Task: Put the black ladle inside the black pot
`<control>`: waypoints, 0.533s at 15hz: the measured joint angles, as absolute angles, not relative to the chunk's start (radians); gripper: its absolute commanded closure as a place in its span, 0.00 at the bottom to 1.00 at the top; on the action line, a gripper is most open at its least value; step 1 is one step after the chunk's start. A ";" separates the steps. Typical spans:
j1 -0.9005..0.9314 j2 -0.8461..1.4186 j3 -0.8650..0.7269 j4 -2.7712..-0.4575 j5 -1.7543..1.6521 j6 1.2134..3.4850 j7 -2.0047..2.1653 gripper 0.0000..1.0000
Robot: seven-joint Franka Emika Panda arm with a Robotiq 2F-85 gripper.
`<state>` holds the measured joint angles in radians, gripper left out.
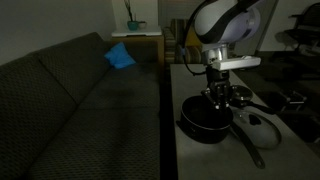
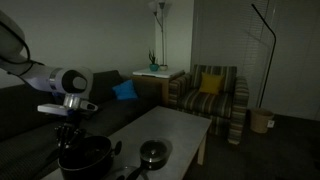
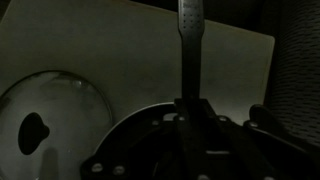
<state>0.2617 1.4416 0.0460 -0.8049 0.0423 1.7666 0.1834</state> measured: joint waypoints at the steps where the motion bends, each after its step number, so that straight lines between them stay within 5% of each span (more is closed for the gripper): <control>1: 0.266 1.456 0.045 -0.786 0.042 1.766 0.184 0.83; 4: 0.264 1.464 0.043 -0.766 0.042 1.765 0.184 0.83; 5: 0.264 1.464 0.043 -0.763 0.042 1.765 0.184 0.96; 8: 0.264 1.464 0.043 -0.762 0.042 1.765 0.184 0.96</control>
